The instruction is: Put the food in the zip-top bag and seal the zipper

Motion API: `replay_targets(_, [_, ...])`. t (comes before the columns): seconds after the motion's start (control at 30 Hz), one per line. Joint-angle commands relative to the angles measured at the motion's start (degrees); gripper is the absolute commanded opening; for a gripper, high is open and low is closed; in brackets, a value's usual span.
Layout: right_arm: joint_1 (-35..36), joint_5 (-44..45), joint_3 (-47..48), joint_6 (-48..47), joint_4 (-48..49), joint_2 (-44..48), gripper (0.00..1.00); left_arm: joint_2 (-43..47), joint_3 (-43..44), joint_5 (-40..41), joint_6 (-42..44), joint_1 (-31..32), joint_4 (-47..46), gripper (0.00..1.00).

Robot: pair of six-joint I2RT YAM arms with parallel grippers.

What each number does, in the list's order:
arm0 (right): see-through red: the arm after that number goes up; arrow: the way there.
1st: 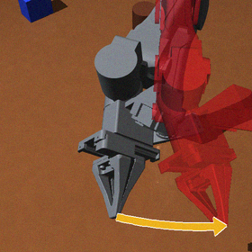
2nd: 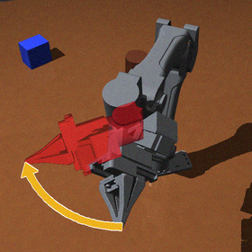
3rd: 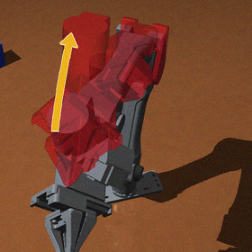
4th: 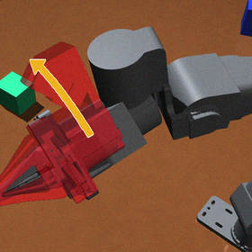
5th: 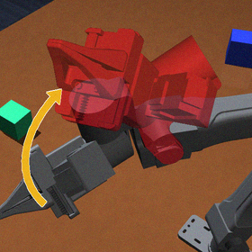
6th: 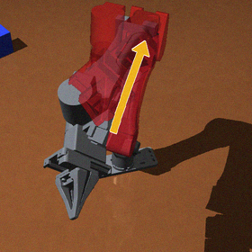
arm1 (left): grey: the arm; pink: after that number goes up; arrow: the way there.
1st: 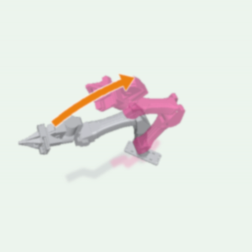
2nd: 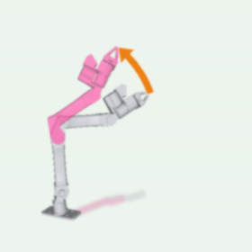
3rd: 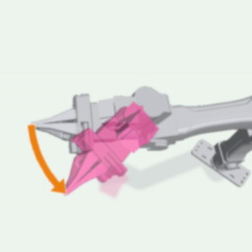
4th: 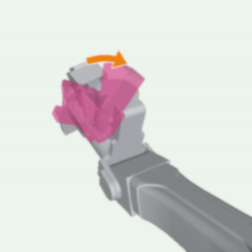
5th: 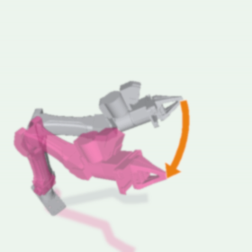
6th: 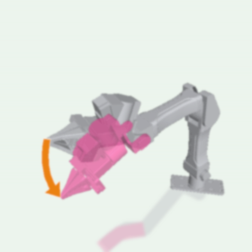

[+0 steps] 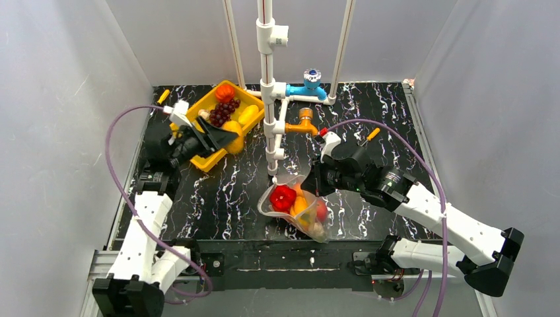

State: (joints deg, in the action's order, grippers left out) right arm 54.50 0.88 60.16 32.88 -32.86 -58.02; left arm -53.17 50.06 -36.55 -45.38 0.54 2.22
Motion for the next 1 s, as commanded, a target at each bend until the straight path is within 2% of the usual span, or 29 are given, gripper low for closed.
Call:
replay_targets(0.0, [0.2, -0.4, 2.4, 0.2, 2.8, 0.2, 0.01, 3.6, 0.0, -4.5, 2.7, 10.9, 4.4, 0.41])
replay_targets(0.1, [0.2, -0.3, 2.5, 0.2, 2.9, 0.1, 0.01, 4.7, -0.2, -1.7, 3.5, 20.1, 5.4, 0.41])
replay_targets(0.27, [0.2, 0.0, 2.8, 0.3, 2.7, 0.2, 0.01, 6.5, -0.4, 2.2, 6.0, 28.7, 7.8, 0.41])
replay_targets(0.4, [0.2, -0.1, 2.7, 0.6, 3.0, 0.3, 0.01, 7.6, -2.9, 2.0, 5.2, 33.2, 8.0, 0.41])
replay_targets(0.53, [0.2, -0.4, 2.5, 0.8, 3.6, 0.2, 0.01, 7.9, -4.0, 5.2, 5.9, 37.2, 10.0, 0.42])
replay_targets(0.83, [0.2, -2.5, 3.3, 0.9, 4.1, -0.4, 0.01, -0.9, 0.8, 12.7, 11.0, 44.3, 12.5, 0.44])
replay_targets(0.97, [0.2, -2.8, 3.1, 0.9, 4.0, -0.3, 0.01, -6.1, 3.7, 11.8, 12.3, 46.1, 14.6, 0.44])
